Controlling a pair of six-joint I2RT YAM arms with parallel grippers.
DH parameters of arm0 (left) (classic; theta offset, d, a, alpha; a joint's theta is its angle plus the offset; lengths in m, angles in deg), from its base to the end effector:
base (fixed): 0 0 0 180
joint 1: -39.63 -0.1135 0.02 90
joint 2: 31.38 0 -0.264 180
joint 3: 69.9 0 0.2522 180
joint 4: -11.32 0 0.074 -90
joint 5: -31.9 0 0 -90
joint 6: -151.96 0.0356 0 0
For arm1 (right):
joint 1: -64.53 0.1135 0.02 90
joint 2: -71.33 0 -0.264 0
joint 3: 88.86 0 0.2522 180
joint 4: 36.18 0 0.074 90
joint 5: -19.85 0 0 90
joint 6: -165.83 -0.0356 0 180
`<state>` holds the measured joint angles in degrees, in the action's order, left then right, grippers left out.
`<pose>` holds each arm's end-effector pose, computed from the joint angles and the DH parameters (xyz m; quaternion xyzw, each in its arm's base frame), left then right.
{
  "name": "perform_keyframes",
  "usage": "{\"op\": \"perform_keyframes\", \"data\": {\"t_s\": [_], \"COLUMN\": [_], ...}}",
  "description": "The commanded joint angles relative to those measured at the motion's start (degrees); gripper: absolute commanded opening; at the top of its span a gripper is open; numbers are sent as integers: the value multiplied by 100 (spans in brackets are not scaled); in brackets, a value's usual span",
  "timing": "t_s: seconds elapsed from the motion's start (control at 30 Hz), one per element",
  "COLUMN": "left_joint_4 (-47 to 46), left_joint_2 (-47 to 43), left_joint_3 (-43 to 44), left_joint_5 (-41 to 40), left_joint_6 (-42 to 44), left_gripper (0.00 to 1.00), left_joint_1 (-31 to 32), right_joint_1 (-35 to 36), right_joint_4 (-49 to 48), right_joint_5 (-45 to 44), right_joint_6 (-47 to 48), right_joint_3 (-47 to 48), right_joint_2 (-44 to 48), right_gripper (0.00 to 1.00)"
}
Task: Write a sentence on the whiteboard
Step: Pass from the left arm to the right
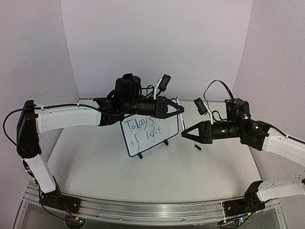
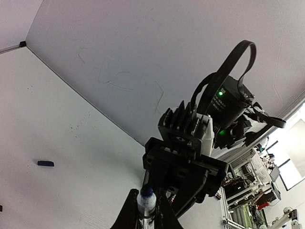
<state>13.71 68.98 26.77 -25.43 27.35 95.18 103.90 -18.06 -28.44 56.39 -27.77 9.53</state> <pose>0.2232 -0.3593 0.3460 0.3146 0.6675 -0.6020 0.3050 0.1725 0.1722 0.3106 -0.3355 0.7127 0.5192 0.3316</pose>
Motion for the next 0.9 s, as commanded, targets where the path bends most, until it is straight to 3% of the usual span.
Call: {"op": "perform_keyframes", "data": {"t_s": [0.0, 0.07, 0.13, 0.27, 0.37, 0.87], "left_joint_4": [-170, -226, -242, -344, -371, -1265], "left_joint_2": [-73, -62, -47, -68, -49, 9], "left_joint_3": [152, 110, 75, -131, -206, -326], "left_joint_5": [162, 193, 242, 256, 351, 511], "left_joint_6": [-106, -142, -179, -243, -285, -571], "left_gripper": [0, 0, 2, 34, 41, 44], "left_joint_1": [9, 9, 9, 9, 9, 7], "right_joint_1": [93, 105, 114, 116, 119, 114], "right_joint_4": [-386, -496, -696, -1282, -1466, -1654], "right_joint_5": [98, 33, -147, -591, -792, -736], "right_joint_6": [46, 25, -44, -271, -360, -493], "right_joint_3": [251, 223, 136, -163, -259, -324], "right_joint_2": [-103, -92, 6, 284, 364, 134], "right_gripper": [11, 1, 0, 0, 0, 0]}}
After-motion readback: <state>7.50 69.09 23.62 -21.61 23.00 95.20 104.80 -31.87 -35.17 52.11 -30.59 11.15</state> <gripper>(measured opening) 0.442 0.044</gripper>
